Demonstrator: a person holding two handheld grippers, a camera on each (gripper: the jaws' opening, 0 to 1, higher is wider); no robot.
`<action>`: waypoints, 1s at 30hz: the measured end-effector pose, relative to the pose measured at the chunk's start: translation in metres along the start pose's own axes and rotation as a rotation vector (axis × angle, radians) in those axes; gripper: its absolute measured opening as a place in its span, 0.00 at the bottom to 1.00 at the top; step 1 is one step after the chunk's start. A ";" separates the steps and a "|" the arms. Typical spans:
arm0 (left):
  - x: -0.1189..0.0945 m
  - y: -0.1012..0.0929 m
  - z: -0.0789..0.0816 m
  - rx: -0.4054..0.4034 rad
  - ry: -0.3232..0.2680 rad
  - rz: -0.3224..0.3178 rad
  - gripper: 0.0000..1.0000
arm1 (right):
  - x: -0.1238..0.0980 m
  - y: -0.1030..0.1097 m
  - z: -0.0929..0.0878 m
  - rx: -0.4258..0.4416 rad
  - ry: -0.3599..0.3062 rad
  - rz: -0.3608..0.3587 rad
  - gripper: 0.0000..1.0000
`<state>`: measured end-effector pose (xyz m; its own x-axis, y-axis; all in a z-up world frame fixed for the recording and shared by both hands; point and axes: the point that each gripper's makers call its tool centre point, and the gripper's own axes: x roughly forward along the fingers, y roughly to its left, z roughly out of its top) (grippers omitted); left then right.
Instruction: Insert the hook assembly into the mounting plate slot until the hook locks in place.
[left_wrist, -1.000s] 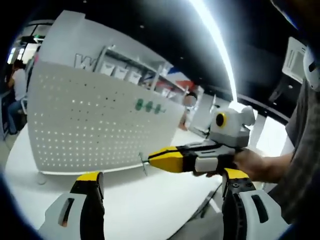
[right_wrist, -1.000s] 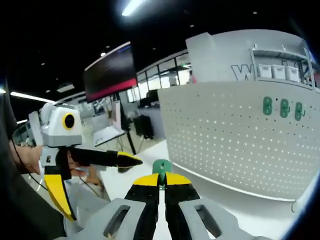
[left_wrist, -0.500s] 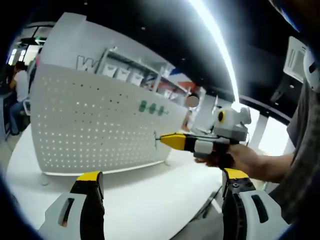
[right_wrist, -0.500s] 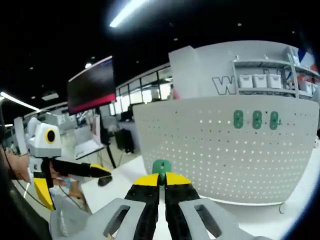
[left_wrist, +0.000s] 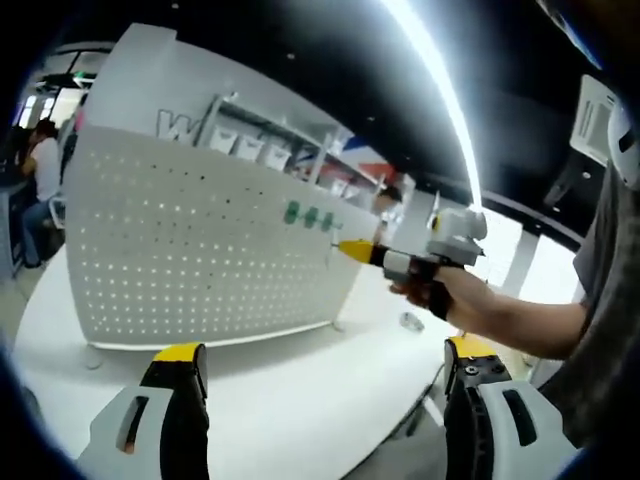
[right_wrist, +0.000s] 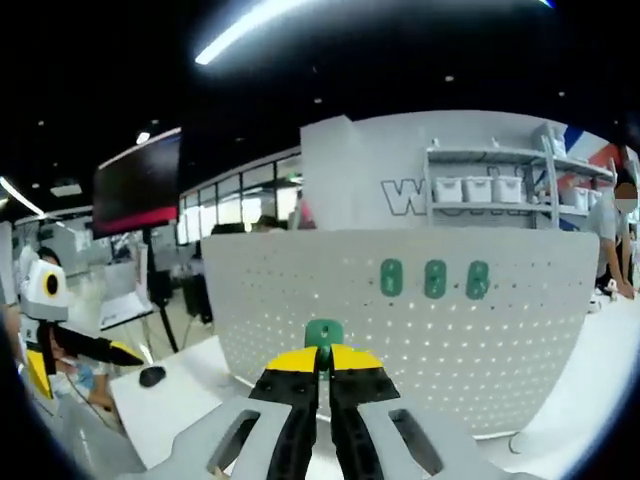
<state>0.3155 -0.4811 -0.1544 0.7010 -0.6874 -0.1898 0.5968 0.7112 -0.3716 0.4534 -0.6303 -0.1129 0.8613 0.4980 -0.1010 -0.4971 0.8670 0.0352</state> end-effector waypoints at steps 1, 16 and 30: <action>0.000 0.000 0.000 -0.001 0.001 0.000 1.00 | 0.000 -0.005 0.001 -0.001 -0.003 -0.009 0.00; 0.002 0.010 -0.003 -0.016 0.012 0.021 1.00 | 0.001 -0.078 0.014 -0.004 -0.040 -0.155 0.00; -0.001 0.022 -0.001 -0.032 0.014 0.054 1.00 | 0.002 -0.119 0.027 -0.002 -0.076 -0.239 0.00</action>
<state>0.3275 -0.4656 -0.1636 0.7260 -0.6506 -0.2227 0.5455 0.7421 -0.3895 0.5174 -0.7318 -0.0900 0.9598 0.2789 -0.0315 -0.2785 0.9603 0.0178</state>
